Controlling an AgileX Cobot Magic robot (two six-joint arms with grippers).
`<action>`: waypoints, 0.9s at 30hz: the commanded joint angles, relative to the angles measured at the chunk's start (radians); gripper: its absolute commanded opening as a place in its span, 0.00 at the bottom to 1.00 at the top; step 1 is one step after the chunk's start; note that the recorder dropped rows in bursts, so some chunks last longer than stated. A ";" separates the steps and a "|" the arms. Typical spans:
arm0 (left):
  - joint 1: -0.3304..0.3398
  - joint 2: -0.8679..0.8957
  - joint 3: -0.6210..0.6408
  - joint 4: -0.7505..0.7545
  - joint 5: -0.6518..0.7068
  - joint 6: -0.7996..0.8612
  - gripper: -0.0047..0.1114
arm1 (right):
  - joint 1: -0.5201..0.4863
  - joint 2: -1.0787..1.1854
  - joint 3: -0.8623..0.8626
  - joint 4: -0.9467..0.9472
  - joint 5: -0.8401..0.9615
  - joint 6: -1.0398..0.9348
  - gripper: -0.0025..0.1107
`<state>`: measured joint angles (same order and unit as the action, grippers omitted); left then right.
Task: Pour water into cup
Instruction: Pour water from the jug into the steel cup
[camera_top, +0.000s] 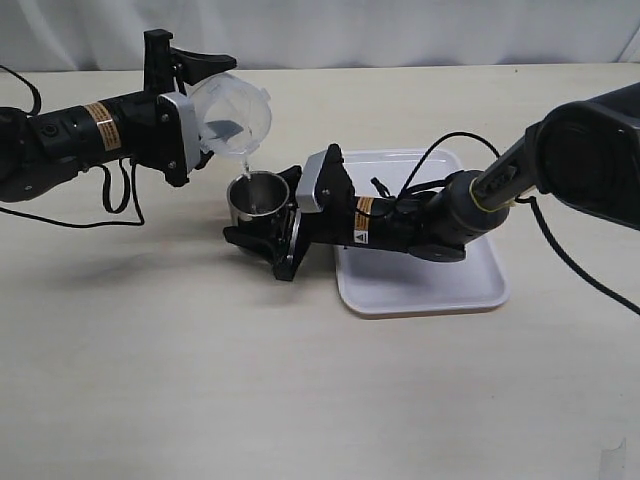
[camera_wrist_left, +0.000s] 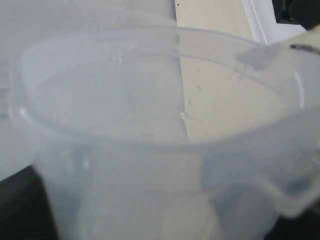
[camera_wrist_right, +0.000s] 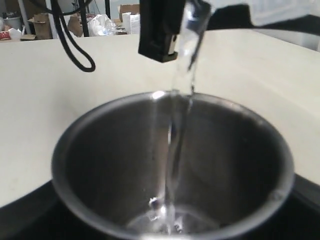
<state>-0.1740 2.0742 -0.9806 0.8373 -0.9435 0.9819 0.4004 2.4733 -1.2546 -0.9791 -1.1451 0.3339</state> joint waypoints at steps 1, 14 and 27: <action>-0.001 -0.008 -0.011 -0.023 -0.030 0.041 0.04 | -0.004 -0.004 -0.001 -0.028 -0.012 0.003 0.06; -0.001 -0.008 -0.011 -0.031 -0.046 0.174 0.04 | -0.004 -0.004 -0.001 -0.028 -0.012 0.003 0.06; -0.001 -0.008 -0.011 -0.035 -0.089 0.224 0.04 | -0.004 -0.004 -0.001 -0.028 -0.009 0.017 0.06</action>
<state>-0.1740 2.0742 -0.9806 0.8230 -0.9986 1.1940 0.4004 2.4733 -1.2546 -0.9939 -1.1503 0.3484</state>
